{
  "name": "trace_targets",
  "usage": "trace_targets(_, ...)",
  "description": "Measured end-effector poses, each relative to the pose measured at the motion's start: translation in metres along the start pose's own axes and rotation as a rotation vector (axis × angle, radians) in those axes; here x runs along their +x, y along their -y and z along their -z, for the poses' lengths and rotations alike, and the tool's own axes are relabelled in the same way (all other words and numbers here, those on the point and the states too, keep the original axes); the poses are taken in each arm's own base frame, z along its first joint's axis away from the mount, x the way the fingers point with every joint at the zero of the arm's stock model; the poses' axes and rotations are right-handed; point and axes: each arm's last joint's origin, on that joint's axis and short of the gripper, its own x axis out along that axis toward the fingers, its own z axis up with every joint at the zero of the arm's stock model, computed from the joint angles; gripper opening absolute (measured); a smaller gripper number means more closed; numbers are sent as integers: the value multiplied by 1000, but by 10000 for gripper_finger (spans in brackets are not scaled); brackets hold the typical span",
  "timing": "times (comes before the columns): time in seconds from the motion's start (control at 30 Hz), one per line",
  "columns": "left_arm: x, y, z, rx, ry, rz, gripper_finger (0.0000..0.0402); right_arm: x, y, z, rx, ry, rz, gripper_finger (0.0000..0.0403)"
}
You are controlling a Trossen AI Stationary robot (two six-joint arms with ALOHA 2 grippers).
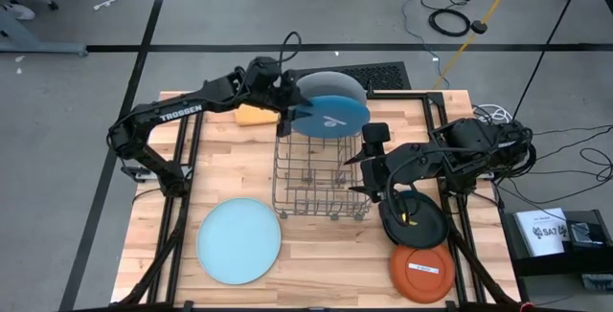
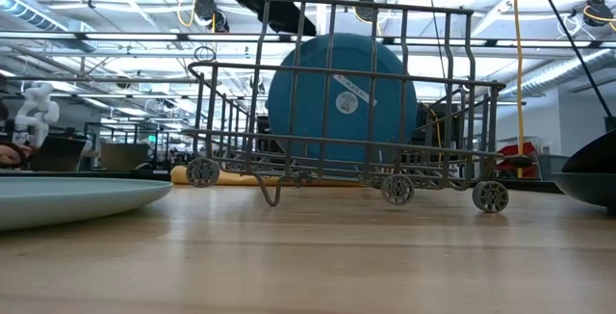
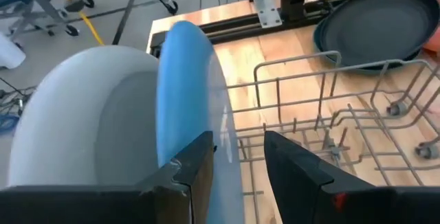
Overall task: Sort dishes
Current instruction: Put the blue plate into the dish rack, then put the light blue plate into the dish rack
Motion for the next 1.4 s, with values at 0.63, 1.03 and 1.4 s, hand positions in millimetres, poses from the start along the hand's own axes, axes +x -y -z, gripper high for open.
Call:
trace_targets(0.63,-5,-17,9,-135,-168,-396,132,14,-5,-5,10,1,-5,242)
trace_targets(1.03,-75,29,-20,-153,-136,-193,132,12,-8,-4,13,-4,-14,242)
trace_targets(1.4,-110,105,15,-390,-443,-11,132,13,-8,-4,-66,0,-13,242)
